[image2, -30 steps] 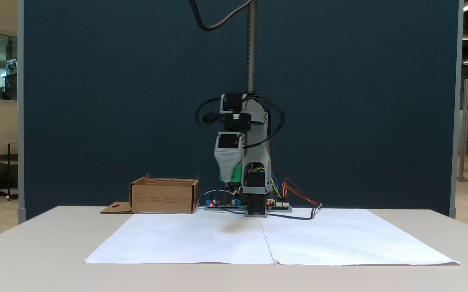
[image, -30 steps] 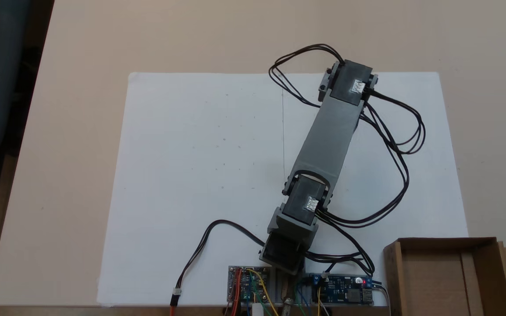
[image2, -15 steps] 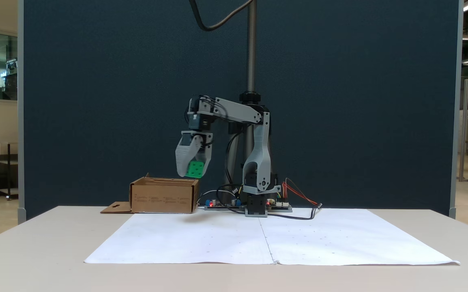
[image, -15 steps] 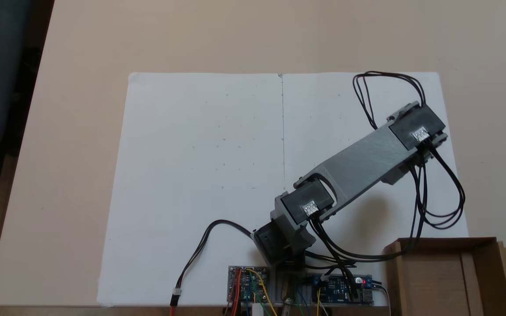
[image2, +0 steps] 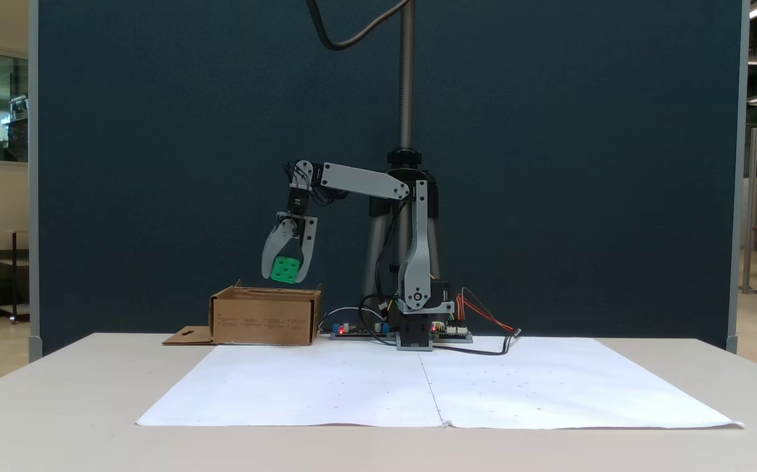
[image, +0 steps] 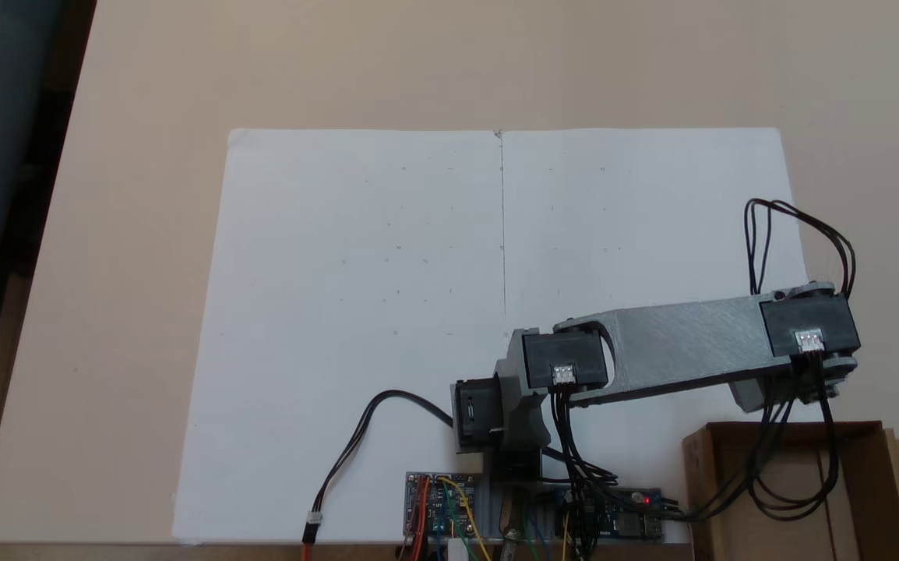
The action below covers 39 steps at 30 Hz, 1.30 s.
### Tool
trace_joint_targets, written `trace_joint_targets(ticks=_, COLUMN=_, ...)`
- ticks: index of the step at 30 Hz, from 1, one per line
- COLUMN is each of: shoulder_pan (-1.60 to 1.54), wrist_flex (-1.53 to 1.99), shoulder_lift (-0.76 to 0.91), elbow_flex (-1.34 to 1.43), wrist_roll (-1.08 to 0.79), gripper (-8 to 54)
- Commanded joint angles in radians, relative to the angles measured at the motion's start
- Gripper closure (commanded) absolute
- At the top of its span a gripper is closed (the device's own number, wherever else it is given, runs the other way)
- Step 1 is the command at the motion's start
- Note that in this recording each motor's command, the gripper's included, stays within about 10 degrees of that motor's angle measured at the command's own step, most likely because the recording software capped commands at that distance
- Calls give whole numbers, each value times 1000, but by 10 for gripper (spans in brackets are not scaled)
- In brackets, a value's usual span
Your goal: Grasp a green dice and put it in the bin.
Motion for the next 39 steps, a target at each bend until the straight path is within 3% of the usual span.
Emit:
trace_joint_targets(ticks=1, shoulder_pan=31, wrist_flex=-80, shoulder_lift=23, elbow_flex=-63, wrist_roll=-84, gripper=337)
trace_joint_targets(ticks=7, shoulder_pan=100, wrist_flex=-80, shoulder_lift=-55, elbow_flex=-146, wrist_roll=-98, gripper=337)
trace_joint_targets(ticks=27, shoulder_pan=345, wrist_flex=-94, shoulder_lift=-84, elbow_flex=-149, wrist_roll=-156, gripper=337)
trace_joint_targets(ticks=28, shoulder_pan=345, wrist_flex=-95, shoulder_lift=-92, elbow_flex=-149, wrist_roll=-156, gripper=290)
trace_joint_targets(ticks=29, shoulder_pan=345, wrist_flex=-97, shoulder_lift=-104, elbow_flex=-149, wrist_roll=-156, gripper=163)
trace_joint_targets(ticks=32, shoulder_pan=342, wrist_flex=-97, shoulder_lift=-115, elbow_flex=-149, wrist_roll=-156, gripper=60)
trace_joint_targets(ticks=33, shoulder_pan=342, wrist_flex=-104, shoulder_lift=-115, elbow_flex=-149, wrist_roll=-155, gripper=38)
trace_joint_targets(ticks=39, shoulder_pan=291, wrist_flex=-130, shoulder_lift=-114, elbow_flex=-150, wrist_roll=-49, gripper=37)
